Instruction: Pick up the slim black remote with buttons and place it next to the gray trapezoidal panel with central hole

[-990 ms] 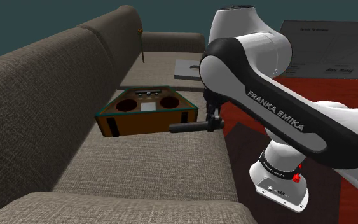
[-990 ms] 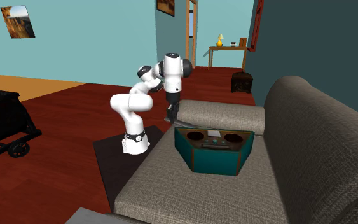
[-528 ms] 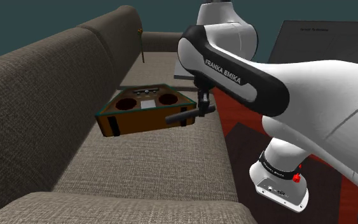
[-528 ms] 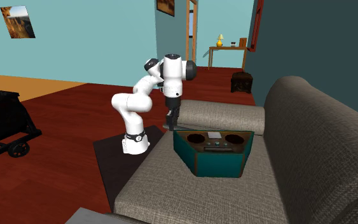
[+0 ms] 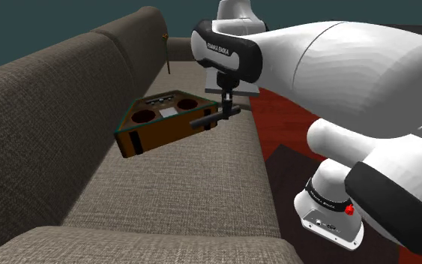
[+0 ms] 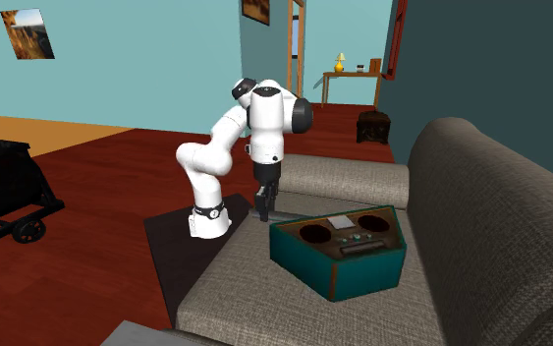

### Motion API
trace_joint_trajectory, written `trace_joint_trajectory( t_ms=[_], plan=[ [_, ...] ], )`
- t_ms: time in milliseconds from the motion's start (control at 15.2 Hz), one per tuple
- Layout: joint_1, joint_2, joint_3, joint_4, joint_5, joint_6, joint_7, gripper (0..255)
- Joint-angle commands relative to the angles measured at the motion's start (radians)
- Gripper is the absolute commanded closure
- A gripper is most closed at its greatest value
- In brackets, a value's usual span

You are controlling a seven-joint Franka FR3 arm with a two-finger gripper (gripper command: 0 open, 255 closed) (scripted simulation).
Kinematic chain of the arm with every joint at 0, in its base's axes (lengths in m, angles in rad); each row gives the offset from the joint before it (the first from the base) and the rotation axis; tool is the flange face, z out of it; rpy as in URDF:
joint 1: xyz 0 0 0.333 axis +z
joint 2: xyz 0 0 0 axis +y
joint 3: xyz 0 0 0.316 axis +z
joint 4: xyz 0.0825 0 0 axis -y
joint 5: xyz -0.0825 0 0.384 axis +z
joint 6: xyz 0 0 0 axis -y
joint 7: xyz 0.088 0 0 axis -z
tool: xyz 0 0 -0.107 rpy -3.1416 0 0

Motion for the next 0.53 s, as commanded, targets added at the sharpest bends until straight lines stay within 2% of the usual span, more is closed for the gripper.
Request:
trace_joint_trajectory(
  t_ms=[0,462],
  plan=[
    [-0.092,0.062,0.042,0.061,-0.006,0.038,-0.023,255],
    [-0.407,0.226,0.236,0.285,-0.041,0.111,-0.05,255]
  ],
)
